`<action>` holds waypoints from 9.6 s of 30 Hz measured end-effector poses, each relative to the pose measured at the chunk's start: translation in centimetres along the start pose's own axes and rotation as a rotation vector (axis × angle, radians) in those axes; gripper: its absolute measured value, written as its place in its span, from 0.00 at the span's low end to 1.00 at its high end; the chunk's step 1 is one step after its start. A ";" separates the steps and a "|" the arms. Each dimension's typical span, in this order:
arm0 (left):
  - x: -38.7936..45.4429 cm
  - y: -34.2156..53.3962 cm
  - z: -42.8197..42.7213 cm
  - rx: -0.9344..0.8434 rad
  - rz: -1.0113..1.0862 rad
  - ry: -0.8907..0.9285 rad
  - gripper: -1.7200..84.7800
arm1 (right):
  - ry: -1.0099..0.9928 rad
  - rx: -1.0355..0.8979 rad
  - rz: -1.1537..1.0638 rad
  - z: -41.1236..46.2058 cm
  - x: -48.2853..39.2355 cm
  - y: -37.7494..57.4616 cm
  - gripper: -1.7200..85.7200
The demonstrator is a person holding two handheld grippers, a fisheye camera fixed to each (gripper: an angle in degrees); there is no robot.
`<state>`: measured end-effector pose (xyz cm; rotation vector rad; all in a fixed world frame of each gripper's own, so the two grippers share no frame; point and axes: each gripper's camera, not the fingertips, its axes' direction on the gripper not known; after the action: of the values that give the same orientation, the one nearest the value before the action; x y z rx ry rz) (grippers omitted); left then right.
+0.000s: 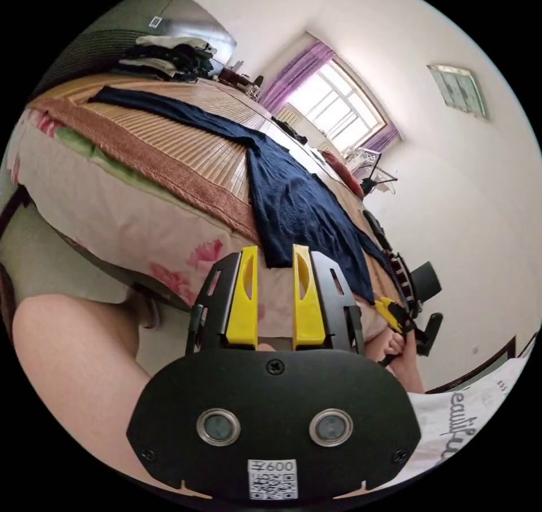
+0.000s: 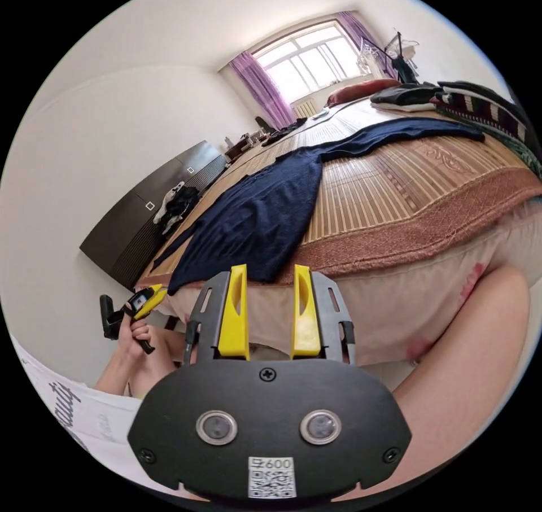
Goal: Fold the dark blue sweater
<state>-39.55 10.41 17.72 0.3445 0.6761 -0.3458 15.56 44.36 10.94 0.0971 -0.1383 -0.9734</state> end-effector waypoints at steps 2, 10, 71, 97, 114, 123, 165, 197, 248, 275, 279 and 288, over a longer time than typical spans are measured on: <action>-2.2 -1.0 0.5 -0.037 -0.072 0.044 0.14 | -0.023 -0.075 0.019 0.6 0.9 -1.3 0.11; -6.9 -3.8 2.3 -0.149 -0.119 0.086 0.10 | 0.004 -0.158 0.011 1.5 2.8 -4.2 0.06; -8.0 -11.6 7.0 -0.349 0.033 0.133 0.03 | -0.091 -0.139 0.162 2.1 7.7 -4.6 0.01; 21.5 8.7 11.0 0.423 0.806 -0.302 0.03 | 0.355 0.440 -0.623 10.8 -12.4 11.7 0.01; 19.5 14.7 16.4 0.442 0.565 -0.251 0.03 | 0.316 0.501 -0.588 13.6 -8.3 20.1 0.01; 20.7 15.8 16.4 0.470 0.532 -0.249 0.03 | 0.296 0.513 -0.575 12.8 -7.0 21.2 0.01; 21.6 12.8 14.2 0.441 0.611 -0.283 0.02 | 0.384 0.119 -0.478 -2.0 -3.5 3.0 0.01; 21.5 10.1 7.9 0.466 0.517 -0.277 0.03 | 0.541 0.225 -0.405 -21.6 11.5 -44.0 0.01; 51.8 17.0 5.9 -0.219 1.848 0.142 0.05 | -0.203 -0.314 -1.157 -14.8 -12.4 -23.7 0.14; 42.3 13.3 6.0 -0.047 1.181 0.158 0.06 | 0.077 -0.465 -0.799 -5.1 -11.7 -16.3 0.05; 37.2 10.2 6.2 -0.072 0.945 0.024 0.10 | 0.151 -0.457 -0.774 -6.3 -11.3 -14.9 0.07; 31.6 6.2 11.4 -0.352 0.643 0.133 0.14 | 0.073 -0.447 -0.640 -5.7 -12.0 -11.2 0.10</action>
<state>-7.73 4.91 6.49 0.2324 0.7039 0.4085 0.68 48.19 2.82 -0.2500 0.1941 -1.6144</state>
